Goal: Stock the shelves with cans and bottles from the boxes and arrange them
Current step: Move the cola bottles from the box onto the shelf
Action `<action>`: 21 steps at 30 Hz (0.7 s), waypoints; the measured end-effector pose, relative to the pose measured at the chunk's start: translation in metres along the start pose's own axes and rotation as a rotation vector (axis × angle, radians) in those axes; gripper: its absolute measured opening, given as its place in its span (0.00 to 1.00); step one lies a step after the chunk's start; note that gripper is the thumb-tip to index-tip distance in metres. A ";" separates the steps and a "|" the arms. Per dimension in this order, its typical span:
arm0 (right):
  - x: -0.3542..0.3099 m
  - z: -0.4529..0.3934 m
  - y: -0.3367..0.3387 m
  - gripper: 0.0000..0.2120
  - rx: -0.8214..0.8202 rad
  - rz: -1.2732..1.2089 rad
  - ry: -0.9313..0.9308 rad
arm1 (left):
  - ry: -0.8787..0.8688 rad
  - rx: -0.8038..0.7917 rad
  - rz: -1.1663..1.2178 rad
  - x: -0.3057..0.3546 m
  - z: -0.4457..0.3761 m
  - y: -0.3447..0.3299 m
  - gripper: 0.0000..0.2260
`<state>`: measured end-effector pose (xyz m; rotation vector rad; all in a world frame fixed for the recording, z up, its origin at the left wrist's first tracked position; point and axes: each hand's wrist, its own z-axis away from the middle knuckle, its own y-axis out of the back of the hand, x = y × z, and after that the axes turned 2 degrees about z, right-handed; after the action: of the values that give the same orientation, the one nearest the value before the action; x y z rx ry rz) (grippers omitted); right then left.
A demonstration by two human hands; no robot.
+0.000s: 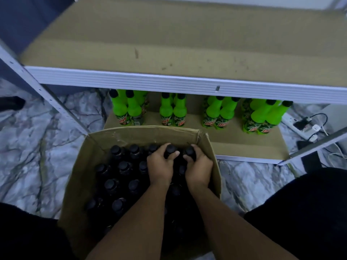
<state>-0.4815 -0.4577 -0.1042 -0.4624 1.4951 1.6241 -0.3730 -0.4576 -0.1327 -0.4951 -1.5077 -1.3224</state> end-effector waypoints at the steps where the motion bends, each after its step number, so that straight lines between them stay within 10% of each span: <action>1: -0.005 0.004 0.003 0.21 0.016 -0.008 0.015 | -0.015 0.012 0.006 0.004 0.002 0.004 0.18; 21: -0.145 0.040 0.160 0.13 0.208 -0.231 0.415 | -0.432 0.119 0.276 0.194 0.024 0.111 0.07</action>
<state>-0.5135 -0.4554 0.1129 -0.8577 1.8156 1.2236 -0.3677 -0.4612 0.0921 -0.9188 -1.7788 -0.9413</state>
